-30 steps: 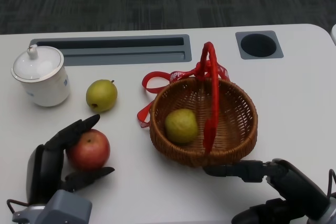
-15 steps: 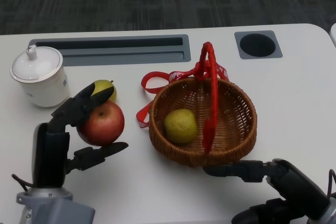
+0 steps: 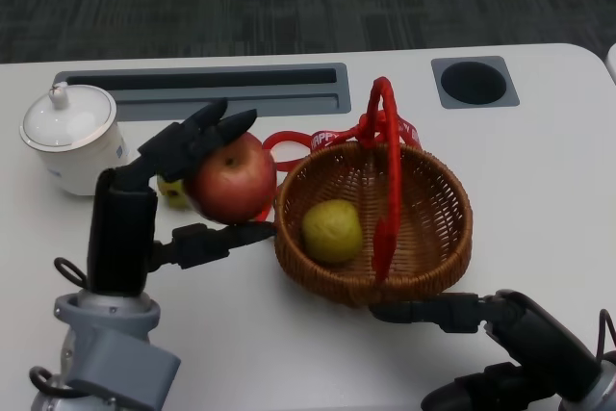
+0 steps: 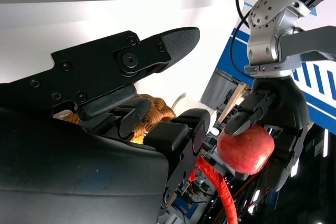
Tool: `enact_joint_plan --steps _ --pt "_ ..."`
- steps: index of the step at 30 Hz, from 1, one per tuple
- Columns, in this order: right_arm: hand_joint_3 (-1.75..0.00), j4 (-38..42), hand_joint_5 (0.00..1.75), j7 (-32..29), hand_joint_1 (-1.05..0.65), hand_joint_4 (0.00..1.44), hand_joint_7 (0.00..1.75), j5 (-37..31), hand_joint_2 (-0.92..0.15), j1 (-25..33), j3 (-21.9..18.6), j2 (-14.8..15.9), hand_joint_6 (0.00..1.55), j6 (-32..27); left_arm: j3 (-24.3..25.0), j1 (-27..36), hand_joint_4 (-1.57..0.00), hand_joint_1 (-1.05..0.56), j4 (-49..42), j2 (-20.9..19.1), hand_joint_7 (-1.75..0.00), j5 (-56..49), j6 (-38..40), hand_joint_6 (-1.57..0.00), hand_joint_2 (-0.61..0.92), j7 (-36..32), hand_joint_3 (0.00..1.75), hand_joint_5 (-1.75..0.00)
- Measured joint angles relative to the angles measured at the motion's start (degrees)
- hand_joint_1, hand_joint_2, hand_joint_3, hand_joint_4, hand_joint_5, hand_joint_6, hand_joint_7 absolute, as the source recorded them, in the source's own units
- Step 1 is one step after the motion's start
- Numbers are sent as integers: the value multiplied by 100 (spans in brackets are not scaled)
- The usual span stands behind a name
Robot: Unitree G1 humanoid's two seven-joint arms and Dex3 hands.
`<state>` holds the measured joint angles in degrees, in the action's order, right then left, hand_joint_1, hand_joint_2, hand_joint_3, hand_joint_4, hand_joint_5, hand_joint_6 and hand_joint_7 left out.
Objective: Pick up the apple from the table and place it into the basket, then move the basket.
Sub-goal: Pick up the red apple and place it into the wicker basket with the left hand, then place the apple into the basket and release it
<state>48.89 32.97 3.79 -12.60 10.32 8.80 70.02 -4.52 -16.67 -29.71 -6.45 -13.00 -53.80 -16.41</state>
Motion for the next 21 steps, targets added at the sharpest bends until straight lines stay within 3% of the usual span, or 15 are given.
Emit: enact_joint_plan --steps 11,21 --pt "0 -158 0 -14 -57 73 0 18 -89 143 -5 -8 66 -43 -107 -557 -122 6 -553 527 0 498 338 -111 81 1027 0 -1" --pt "0 -418 0 -73 -54 74 0 -25 -87 296 -13 9 67 -151 -109 -962 -118 2 -1657 777 0 474 378 -108 81 1258 0 0"
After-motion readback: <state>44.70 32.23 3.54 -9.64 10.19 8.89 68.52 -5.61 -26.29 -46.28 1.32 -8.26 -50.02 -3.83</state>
